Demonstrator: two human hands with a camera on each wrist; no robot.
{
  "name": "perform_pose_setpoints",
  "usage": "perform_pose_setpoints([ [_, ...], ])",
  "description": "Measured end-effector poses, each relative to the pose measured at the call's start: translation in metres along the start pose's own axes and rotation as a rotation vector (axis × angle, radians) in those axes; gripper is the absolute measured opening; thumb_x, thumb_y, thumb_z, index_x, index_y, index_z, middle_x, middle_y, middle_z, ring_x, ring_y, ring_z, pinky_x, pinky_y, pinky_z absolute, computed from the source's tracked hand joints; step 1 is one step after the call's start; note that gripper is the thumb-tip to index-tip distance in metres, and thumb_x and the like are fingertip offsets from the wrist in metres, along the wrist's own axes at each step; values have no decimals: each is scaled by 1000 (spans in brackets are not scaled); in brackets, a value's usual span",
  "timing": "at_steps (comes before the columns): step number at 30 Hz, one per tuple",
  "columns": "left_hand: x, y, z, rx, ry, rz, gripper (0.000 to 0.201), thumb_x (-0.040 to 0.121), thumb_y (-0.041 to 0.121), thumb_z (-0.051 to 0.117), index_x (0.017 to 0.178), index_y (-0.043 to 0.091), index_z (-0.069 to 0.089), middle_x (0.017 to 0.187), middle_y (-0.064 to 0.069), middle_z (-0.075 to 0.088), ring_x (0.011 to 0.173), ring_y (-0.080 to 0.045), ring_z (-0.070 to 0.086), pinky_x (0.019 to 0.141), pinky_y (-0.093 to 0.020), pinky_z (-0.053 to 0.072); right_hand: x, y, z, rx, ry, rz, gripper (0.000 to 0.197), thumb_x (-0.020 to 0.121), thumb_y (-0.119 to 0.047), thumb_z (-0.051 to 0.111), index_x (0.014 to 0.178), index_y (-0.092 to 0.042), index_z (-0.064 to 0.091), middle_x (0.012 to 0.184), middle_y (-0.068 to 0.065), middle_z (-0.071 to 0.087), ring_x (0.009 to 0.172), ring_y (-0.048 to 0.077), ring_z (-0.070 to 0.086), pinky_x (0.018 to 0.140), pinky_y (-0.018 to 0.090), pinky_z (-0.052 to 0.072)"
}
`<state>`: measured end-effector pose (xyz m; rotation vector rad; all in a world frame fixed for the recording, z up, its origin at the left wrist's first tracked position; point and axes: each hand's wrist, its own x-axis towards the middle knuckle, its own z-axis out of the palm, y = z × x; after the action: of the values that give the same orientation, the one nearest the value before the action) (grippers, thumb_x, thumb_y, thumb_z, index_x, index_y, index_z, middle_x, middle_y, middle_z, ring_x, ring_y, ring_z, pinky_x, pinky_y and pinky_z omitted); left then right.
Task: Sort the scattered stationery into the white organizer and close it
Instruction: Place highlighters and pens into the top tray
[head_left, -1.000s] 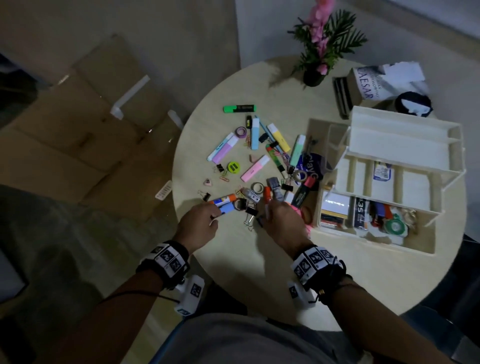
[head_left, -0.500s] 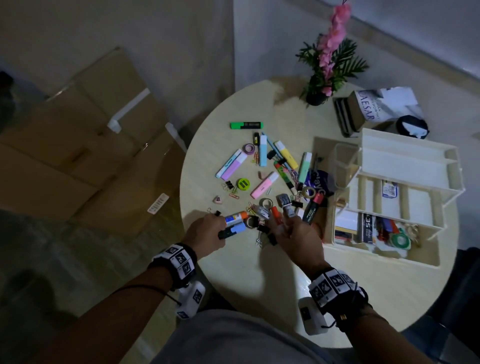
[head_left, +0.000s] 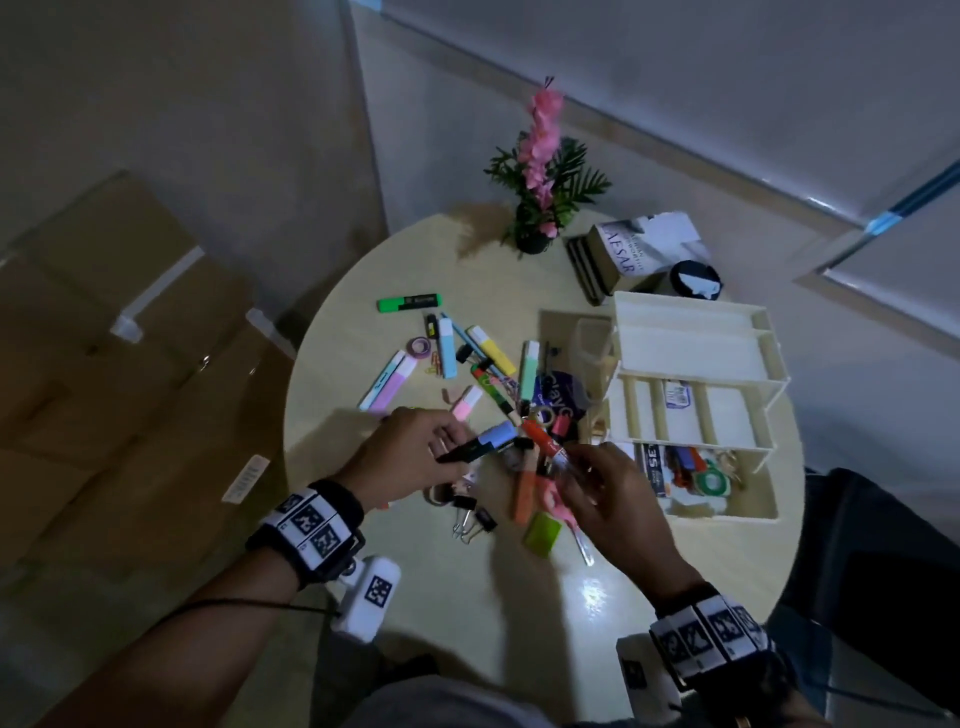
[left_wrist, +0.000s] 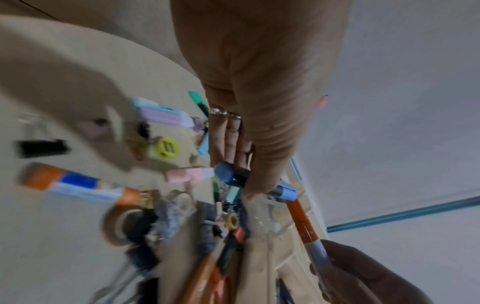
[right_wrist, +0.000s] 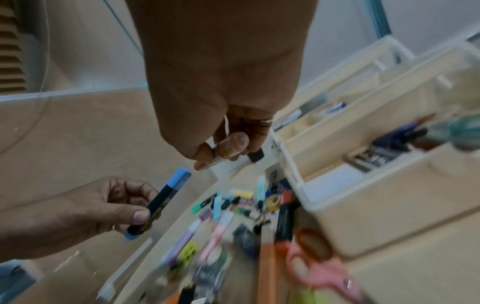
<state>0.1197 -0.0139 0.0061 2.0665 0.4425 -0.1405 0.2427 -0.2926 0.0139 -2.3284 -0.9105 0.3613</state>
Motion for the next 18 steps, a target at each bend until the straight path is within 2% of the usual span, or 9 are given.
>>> perform_pose_setpoints([
  [2, 19, 30, 6, -5, 14, 45, 24, 75, 25, 91, 90, 29, 72, 81, 12, 74, 76, -7, 69, 67, -31, 59, 5, 15, -31, -23, 91, -7, 24, 97, -18, 68, 122, -17, 69, 95, -6, 58, 81, 13, 56, 69, 25, 42],
  [5, 44, 69, 20, -4, 44, 120, 22, 77, 27, 90, 91, 28, 72, 81, 14, 73, 76, -5, 68, 66, -30, 59, 25, 47, -87, -67, 241, -21, 22, 98, -10, 68, 120, -11, 70, 95, 0, 62, 80, 17, 57, 70, 23, 44],
  [9, 67, 111, 43, 5, 68, 145, 25, 78, 30, 90, 96, 31, 72, 78, 9, 71, 73, -8, 68, 68, -39, 61, 72, 113, -151, -170, 364, -17, 18, 101, -13, 64, 116, -16, 72, 100, 5, 70, 86, 26, 62, 77, 43, 54],
  [11, 74, 131, 56, 15, 94, 165, 25, 78, 25, 90, 97, 28, 74, 77, 14, 68, 73, -5, 67, 67, -34, 61, 100, 147, -172, -203, 371, -10, 17, 102, -18, 62, 115, -20, 72, 103, 5, 71, 87, 30, 64, 80, 47, 55],
  [13, 80, 146, 68, 1, 119, 165, 25, 78, 22, 90, 97, 26, 74, 78, 16, 68, 74, -6, 67, 68, -35, 62, 125, 173, -185, -253, 352, 5, 15, 102, -22, 63, 113, -22, 72, 103, 7, 72, 88, 33, 63, 80, 49, 53],
  [18, 90, 165, 93, 18, 164, 165, 26, 78, 22, 89, 99, 27, 74, 86, 15, 72, 82, -7, 68, 70, -38, 64, 168, 215, -187, -287, 308, 33, 15, 99, -18, 68, 112, -16, 77, 100, 15, 71, 91, 42, 61, 78, 50, 53],
])
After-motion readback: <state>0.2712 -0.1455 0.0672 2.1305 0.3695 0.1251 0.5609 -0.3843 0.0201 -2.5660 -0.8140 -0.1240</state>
